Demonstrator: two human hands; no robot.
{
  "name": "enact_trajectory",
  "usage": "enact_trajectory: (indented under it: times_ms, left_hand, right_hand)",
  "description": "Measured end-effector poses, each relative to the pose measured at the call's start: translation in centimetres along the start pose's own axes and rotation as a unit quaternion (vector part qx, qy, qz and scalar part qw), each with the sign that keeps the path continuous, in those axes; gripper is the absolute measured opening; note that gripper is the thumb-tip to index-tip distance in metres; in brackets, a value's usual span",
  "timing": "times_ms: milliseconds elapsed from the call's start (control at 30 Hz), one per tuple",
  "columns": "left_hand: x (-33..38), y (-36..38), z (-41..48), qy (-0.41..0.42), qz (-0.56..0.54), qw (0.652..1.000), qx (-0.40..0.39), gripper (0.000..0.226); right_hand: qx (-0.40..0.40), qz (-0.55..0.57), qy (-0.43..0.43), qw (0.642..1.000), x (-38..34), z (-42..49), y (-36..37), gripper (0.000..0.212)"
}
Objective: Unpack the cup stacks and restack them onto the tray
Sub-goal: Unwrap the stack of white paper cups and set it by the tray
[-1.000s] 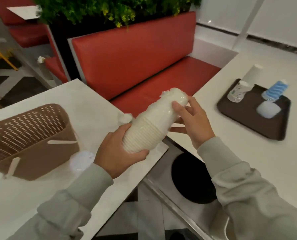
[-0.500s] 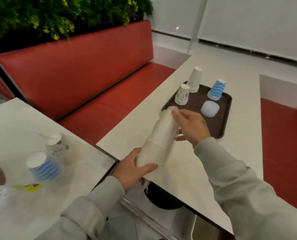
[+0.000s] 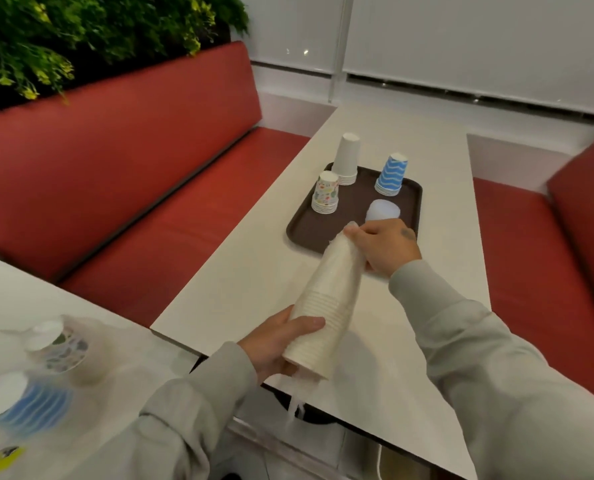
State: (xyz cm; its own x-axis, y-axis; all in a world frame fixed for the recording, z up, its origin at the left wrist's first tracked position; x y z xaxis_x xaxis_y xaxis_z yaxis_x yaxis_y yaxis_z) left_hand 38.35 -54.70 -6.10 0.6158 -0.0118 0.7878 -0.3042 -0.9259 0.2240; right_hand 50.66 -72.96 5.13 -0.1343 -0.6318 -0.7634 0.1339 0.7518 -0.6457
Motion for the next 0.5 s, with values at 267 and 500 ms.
enact_trajectory:
  times_ms: [267,500]
  left_hand:
    - [0.3,-0.7,0.6,-0.109,-0.122,0.986,-0.044,0.08]
    - [0.8,-0.6,1.7,-0.129,-0.153,0.976,-0.088,0.069]
  right_hand:
    - [0.009,0.103,0.039,0.994,1.3,1.1,1.1,0.047]
    - [-0.001,0.177,0.071,0.982,3.7,1.1,3.0,0.026]
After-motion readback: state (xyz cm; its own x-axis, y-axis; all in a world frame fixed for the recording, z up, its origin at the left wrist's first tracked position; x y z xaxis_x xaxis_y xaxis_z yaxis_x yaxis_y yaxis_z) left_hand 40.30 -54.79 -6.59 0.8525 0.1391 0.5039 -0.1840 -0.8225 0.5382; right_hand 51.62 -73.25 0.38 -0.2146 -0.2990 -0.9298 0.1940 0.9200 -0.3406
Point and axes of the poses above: each hand's wrist, its own z-axis towards the middle knuckle, its own y-axis out of the palm, x = y × z, the point moved 10 cm from there along z, towards the middle knuckle, and after that the axes turned 2 degrees about -y, right-handed, at the moved point
